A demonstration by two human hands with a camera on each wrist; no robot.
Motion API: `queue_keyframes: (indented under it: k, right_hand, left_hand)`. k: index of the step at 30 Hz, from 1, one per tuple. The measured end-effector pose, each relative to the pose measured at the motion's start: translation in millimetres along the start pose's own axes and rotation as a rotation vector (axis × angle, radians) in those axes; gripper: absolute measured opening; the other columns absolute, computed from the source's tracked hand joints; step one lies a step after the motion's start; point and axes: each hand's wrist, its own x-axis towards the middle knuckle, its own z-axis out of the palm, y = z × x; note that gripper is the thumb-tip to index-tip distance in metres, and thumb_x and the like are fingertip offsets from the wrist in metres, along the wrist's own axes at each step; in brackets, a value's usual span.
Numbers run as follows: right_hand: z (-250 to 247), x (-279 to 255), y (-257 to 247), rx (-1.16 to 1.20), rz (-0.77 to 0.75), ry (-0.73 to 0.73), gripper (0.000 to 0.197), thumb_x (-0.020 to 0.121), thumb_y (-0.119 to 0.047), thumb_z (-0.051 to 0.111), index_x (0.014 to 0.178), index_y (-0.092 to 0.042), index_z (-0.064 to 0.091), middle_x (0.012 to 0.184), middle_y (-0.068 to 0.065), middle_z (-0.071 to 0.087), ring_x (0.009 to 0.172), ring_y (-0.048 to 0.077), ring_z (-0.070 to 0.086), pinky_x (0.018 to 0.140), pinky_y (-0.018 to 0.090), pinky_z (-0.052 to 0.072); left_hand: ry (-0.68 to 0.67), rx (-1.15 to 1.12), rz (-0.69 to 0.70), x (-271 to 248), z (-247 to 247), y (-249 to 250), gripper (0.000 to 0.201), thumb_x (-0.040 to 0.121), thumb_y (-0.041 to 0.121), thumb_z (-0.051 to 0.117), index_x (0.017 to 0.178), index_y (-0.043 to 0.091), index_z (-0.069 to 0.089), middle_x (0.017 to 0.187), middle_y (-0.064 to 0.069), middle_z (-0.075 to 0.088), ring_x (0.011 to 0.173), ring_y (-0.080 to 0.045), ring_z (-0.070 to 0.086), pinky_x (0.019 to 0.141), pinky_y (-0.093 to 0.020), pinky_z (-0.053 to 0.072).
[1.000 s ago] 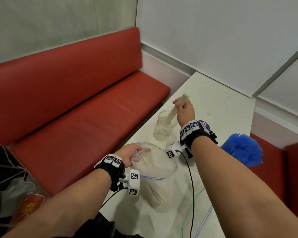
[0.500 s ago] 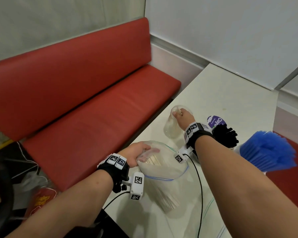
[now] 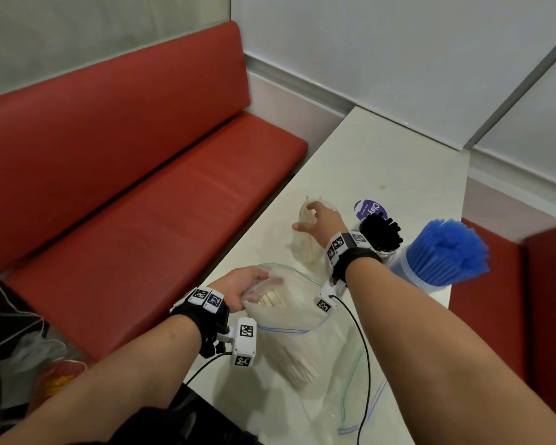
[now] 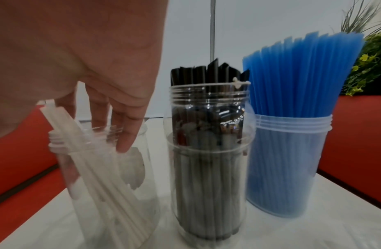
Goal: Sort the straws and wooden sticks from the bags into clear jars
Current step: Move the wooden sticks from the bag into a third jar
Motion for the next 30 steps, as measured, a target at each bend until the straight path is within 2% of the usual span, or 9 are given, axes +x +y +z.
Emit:
queue_keyframes:
  k: [4,6,9,11,12,16,19,25,30]
  right_hand:
    - [-1.6,-35.4,-15.8,-0.196,-0.065,0.289,0.050,0.092,-0.046,0.063,0.134,-0.022,0.053,0.128,0.010,0.058,0.115,0.034,0.054,0.093,0.044,0.044]
    - [4.3,-59.9,-26.0,-0.009,-0.159,0.413,0.024,0.093,-0.030,0.059,0.113,-0.017,0.061,0.099,0.008,0.065,0.092,0.027,0.060,0.080,0.039,0.046]
    - [29.7,-93.5,-34.2,0.050,-0.063,-0.087,0.009,0.095,-0.020,0.055,0.090,-0.015,0.061,0.071,0.003,0.063,0.064,0.019,0.060,0.069,0.035,0.052]
    - [55.2,-116.0,-34.7,-0.213,0.038,-0.452,0.015,0.097,-0.022,0.054,0.087,-0.012,0.059,0.081,0.006,0.061,0.073,0.020,0.058,0.073,0.030,0.051]
    - [66.3,-125.6,-32.7,-0.303,0.054,-0.497,0.014,0.098,-0.023,0.056,0.092,-0.011,0.060,0.090,0.008,0.061,0.082,0.022,0.059,0.077,0.028,0.048]
    - [87.7,-148.2,-18.8,-0.260,0.031,-0.426,0.031,0.095,-0.014,0.061,0.124,-0.006,0.060,0.125,0.013,0.064,0.119,0.029,0.058,0.099,0.033,0.045]
    - [92.9,-152.5,-17.3,-0.336,0.020,-0.481,0.010,0.096,-0.010,0.058,0.104,-0.007,0.063,0.106,0.013,0.064,0.114,0.033,0.061,0.091,0.034,0.045]
    - [92.5,-155.9,-18.2,-0.389,0.020,-0.402,0.009,0.096,-0.023,0.057,0.092,-0.016,0.058,0.107,0.011,0.065,0.096,0.028,0.060,0.085,0.038,0.049]
    - [86.1,-154.0,-14.4,-0.330,0.047,-0.360,0.020,0.097,-0.011,0.054,0.111,-0.002,0.065,0.117,0.017,0.067,0.111,0.032,0.062,0.082,0.034,0.044]
  left_hand:
    - [-0.026,0.001,0.030,-7.3,4.1,-2.6,0.026,0.101,0.016,0.044,0.119,0.002,0.055,0.122,-0.010,0.064,0.028,-0.012,0.034,0.028,-0.015,0.026]
    - [-0.020,-0.021,0.062,-8.2,6.3,-4.3,0.028,0.101,0.016,0.044,0.126,0.006,0.053,0.125,-0.013,0.063,0.039,-0.015,0.050,0.035,-0.018,0.036]
    - [0.000,-0.045,0.147,-6.4,11.3,-7.9,0.036,0.102,0.015,0.041,0.135,0.004,0.049,0.113,-0.015,0.066,0.068,-0.020,0.045,0.057,-0.029,0.030]
    - [0.038,-0.050,0.215,-6.3,14.4,-10.1,0.037,0.102,0.014,0.040,0.136,0.003,0.048,0.112,-0.016,0.066,0.071,-0.022,0.041,0.056,-0.029,0.026]
    - [0.057,-0.040,0.242,-6.9,14.7,-11.1,0.035,0.103,0.015,0.041,0.135,0.004,0.049,0.113,-0.016,0.068,0.071,-0.021,0.040,0.055,-0.029,0.026]
    - [0.101,0.000,0.296,-7.1,7.5,-21.2,0.024,0.104,0.016,0.040,0.126,0.011,0.049,0.108,-0.010,0.073,0.054,-0.015,0.035,0.047,-0.026,0.022]
    - [0.096,0.009,0.293,-10.9,6.7,-30.1,0.020,0.104,0.017,0.040,0.121,0.015,0.051,0.107,-0.008,0.074,0.041,-0.010,0.028,0.037,-0.015,0.017]
    - [0.000,-0.044,0.316,-20.0,18.9,-25.6,0.024,0.105,0.017,0.039,0.127,0.012,0.048,0.117,-0.014,0.067,0.037,-0.008,0.031,0.033,-0.012,0.019]
    - [0.041,-0.030,0.329,-22.5,26.1,-17.8,0.026,0.103,0.014,0.045,0.128,0.006,0.049,0.121,-0.019,0.065,0.032,-0.010,0.035,0.031,-0.014,0.028]
